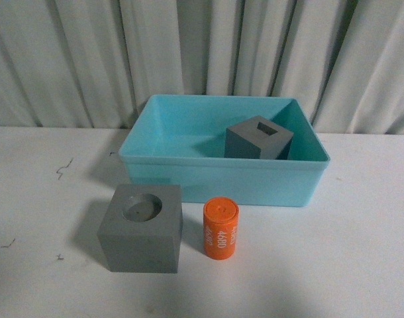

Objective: Place gray and orange parts in blue box

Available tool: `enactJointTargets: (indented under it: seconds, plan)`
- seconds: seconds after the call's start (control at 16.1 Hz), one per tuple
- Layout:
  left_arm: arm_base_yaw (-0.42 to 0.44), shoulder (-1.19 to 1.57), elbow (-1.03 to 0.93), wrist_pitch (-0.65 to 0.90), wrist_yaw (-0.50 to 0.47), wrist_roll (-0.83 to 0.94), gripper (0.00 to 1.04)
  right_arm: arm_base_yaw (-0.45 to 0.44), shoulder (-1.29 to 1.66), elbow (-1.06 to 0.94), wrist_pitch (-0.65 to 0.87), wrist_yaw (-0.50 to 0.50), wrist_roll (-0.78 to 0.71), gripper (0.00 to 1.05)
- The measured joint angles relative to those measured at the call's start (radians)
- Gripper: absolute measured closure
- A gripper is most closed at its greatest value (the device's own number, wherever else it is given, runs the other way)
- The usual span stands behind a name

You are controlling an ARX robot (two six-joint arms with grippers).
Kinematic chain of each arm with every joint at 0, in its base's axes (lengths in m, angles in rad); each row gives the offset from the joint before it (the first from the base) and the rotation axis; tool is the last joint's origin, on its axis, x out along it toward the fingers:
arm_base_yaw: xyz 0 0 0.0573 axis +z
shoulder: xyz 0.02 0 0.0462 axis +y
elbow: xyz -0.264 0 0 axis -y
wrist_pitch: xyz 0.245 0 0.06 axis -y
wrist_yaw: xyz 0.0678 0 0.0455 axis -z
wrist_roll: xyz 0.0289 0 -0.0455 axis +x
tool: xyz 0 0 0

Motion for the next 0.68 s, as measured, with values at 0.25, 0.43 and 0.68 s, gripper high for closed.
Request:
enactJointTargets:
  seconds: [0.25,0.43,0.68]
  plan:
    - [-0.049,0.295,0.127,0.224,-0.021,0.011,0.07,0.000,0.000,0.000,0.000,0.000,0.000,0.06]
    - [-0.116,0.447,0.194,0.346,-0.039,0.032,0.07,0.000,0.000,0.000,0.000,0.000,0.000,0.06]
    - [-0.243,0.616,0.248,0.497,-0.066,0.066,0.07,0.000,0.000,0.000,0.000,0.000,0.000,0.06]
